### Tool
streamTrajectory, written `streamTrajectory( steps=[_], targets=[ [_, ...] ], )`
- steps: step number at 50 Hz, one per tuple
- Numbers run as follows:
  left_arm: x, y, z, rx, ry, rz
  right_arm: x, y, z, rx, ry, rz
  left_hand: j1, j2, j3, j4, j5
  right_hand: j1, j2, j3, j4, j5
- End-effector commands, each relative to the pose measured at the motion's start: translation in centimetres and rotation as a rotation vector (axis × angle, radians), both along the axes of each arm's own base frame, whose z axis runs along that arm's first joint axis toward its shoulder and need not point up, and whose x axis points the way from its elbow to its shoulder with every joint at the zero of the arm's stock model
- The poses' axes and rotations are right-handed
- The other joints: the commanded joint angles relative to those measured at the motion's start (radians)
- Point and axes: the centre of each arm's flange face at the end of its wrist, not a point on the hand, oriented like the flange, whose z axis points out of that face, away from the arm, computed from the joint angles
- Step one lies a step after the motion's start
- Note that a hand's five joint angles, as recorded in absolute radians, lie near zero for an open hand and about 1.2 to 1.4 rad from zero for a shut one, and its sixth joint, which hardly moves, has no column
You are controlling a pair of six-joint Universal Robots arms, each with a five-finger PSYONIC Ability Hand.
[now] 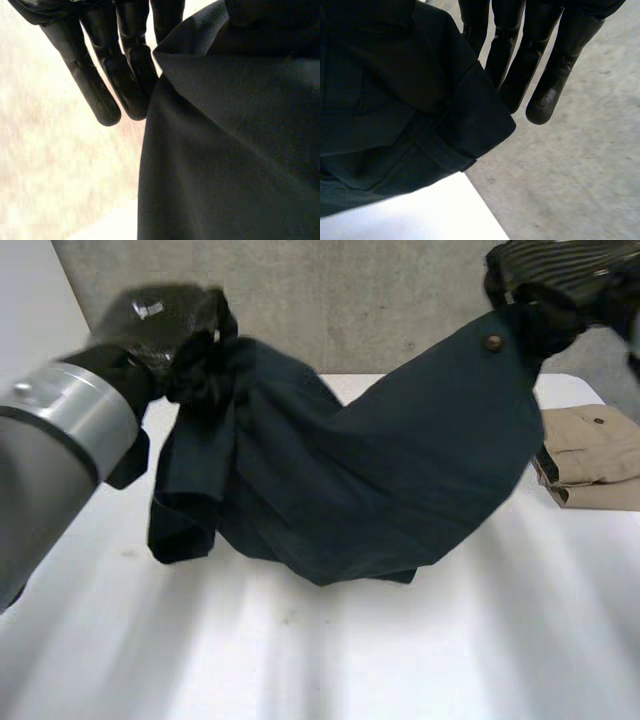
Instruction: Fold the laundry.
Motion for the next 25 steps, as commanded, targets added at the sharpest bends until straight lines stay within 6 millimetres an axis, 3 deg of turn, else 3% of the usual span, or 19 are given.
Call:
streamTrajectory(
  steps=[1,3,5,7,8,9,10,11,12,13,18,25],
  targets=[
    [-0.8,-7.4,-9.1,0.234,-0.066,0.077,4.9,-4.2,-5.5,0.088,0.060,-0.005,0.283,0.200,0.208,0.199,0.241,0.419,0.229,0.229,0.209,0.250],
    [-1.2,-8.5,-11.0,0.269,-0.079,0.080,6.0,-6.3,-7.7,0.096,0.078,-0.045,0.283,0.200,0.208,0.199,0.241,0.419,0.229,0.229,0.209,0.250],
    [-1.4,-10.6,-13.1,0.289,-0.083,0.097,6.9,-7.5,-8.9,0.091,0.073,-0.063,0.123,0.039,0.048,0.039,0.081,0.419,0.229,0.229,0.209,0.250],
    [-1.2,-12.3,-13.8,0.280,-0.072,0.122,8.5,-9.3,-10.6,0.049,0.049,-0.082,-0.105,-0.189,-0.181,-0.190,-0.148,0.419,0.229,0.229,0.209,0.250],
    [-1.0,-13.8,-14.2,0.256,-0.060,0.142,9.2,-9.8,-11.2,0.030,0.037,-0.081,-0.345,-0.429,-0.421,-0.429,-0.388,0.419,0.229,0.229,0.209,0.250],
    [-1.0,-14.4,-14.2,0.242,-0.051,0.148,9.9,-10.2,-11.7,0.010,0.023,-0.082,-0.461,-0.545,-0.536,-0.545,-0.503,0.181,-0.009,-0.008,-0.028,0.013],
    [-1.0,-14.8,-14.1,0.227,-0.041,0.152,11.1,-10.7,-12.6,-0.029,-0.002,-0.077,-0.572,-0.656,-0.648,-0.657,-0.615,-0.524,-0.714,-0.714,-0.734,-0.693],
    [-0.9,-15.2,-13.9,0.213,-0.031,0.157,11.5,-11.0,-12.8,-0.050,-0.017,-0.081,-0.693,-0.776,-0.768,-0.777,-0.735,-0.803,-0.993,-0.993,-1.013,-0.972],
    [-0.8,-15.8,-13.4,0.180,-0.007,0.165,11.6,-11.4,-13.2,-0.065,-0.026,-0.088,-0.938,-1.022,-1.014,-1.022,-0.981,-0.803,-0.993,-0.993,-1.013,-0.972],
    [-0.7,-16.0,-13.1,0.163,0.007,0.169,11.8,-11.6,-13.4,-0.079,-0.033,-0.096,-0.938,-1.022,-1.014,-1.022,-0.981,-0.803,-0.993,-0.993,-1.013,-0.972],
    [-0.9,-15.2,-13.0,0.142,0.007,0.167,11.8,-11.4,-14.2,-0.061,-0.020,-0.122,-0.938,-1.022,-1.014,-1.022,-0.981,-0.803,-0.993,-0.993,-1.013,-0.972],
    [0.2,-10.4,-10.5,0.127,-0.005,0.137,9.9,-9.2,-12.9,0.034,0.042,-0.136,-0.938,-1.021,-1.013,-1.022,-0.980,-0.803,-0.993,-0.993,-1.013,-0.972]
  ],
)
